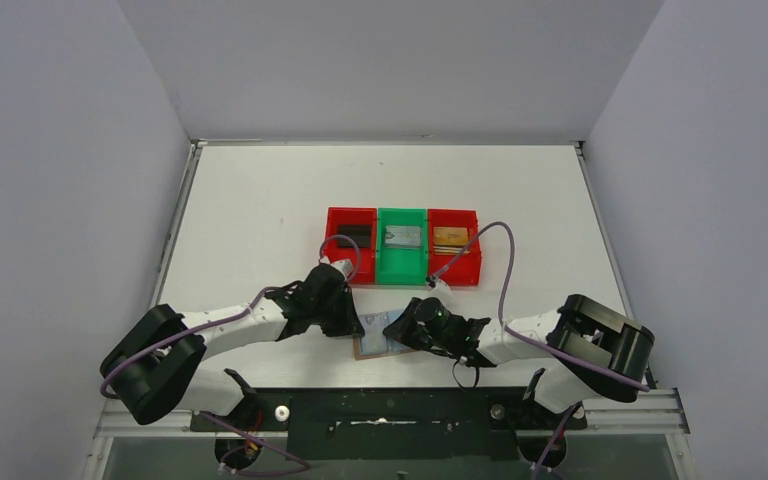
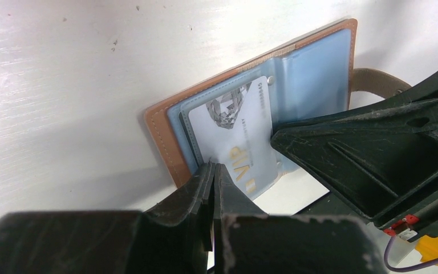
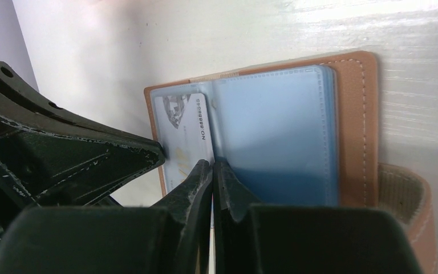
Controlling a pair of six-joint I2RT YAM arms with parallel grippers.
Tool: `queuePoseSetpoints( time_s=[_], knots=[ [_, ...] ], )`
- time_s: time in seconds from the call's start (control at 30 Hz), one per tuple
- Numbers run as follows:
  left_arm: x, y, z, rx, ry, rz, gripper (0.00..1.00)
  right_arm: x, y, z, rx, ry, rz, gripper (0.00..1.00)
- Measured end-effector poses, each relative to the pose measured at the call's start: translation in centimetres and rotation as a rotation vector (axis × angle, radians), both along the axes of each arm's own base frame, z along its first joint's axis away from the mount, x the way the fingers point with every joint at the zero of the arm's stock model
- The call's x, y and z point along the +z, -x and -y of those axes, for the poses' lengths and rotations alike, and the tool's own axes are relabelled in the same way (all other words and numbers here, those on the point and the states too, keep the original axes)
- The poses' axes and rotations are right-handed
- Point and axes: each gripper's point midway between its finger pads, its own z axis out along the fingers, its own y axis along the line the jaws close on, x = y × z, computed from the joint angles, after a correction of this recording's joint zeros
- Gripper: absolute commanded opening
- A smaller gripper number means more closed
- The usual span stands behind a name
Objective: Take the credit cards out of the card holder
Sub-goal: Remove the credit card from the card holder.
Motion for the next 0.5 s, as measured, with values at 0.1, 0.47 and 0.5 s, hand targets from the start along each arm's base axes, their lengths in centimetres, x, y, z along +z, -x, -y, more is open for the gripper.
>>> queuePoseSetpoints(
  time_s=[0.1, 0.47, 0.5],
  knots=[
    [0.0, -0.1, -0.1, 0.003, -0.006, 0.003, 0.00, 0.0, 0.0, 0.0, 0.004, 0.001, 0.005, 0.00],
    [-0.2, -0.3, -0.3, -0.005, -0.031, 0.019, 0.00, 1.6, -0.1, -0.2, 0.000, -0.039, 0.022, 0.01],
    [-0.2, -0.3, -0.2, -0.007, -0.031, 0.019, 0.00, 1.7, -0.1, -0.2, -0.002, -0.042, 0.022, 0.04]
  ],
)
